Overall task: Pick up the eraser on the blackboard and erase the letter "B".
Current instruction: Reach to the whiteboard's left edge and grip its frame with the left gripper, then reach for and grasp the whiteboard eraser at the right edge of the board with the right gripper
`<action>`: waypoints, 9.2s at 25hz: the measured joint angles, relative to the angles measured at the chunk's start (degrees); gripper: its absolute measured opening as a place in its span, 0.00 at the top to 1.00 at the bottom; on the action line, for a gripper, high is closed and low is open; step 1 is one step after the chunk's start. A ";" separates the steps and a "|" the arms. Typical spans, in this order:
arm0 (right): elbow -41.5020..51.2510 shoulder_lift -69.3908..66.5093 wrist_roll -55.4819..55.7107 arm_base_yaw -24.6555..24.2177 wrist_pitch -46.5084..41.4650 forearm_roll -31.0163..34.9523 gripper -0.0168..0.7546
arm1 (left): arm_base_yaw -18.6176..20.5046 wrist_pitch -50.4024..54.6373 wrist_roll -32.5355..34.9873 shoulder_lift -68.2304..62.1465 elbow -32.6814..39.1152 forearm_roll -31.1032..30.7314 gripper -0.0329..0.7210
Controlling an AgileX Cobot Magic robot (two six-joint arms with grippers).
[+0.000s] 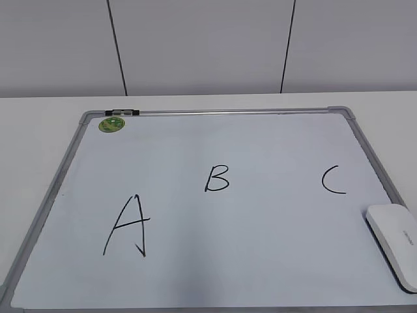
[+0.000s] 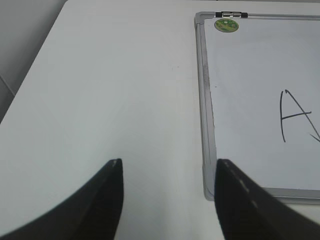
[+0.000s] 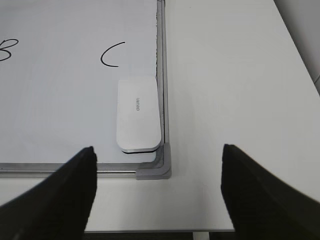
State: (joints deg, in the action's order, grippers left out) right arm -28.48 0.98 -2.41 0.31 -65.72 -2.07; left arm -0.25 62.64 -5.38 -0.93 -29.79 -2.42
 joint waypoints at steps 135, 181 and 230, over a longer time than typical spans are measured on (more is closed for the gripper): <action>0.00 0.00 0.00 0.00 0.00 0.00 0.24 | -3.08 -9.73 5.96 -123.12 -57.92 7.67 0.61; -8.67 -41.49 -0.10 0.11 7.64 0.93 0.24 | -3.08 -9.41 5.38 -124.27 -58.40 9.03 0.89; -23.39 -98.41 -0.52 2.18 16.52 3.64 0.11 | -3.08 -9.51 5.38 -124.27 -58.40 8.42 0.84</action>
State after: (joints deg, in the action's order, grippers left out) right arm -51.86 -97.43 -2.93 2.50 -49.20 1.58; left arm -3.34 53.13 0.00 -125.20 -88.19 6.00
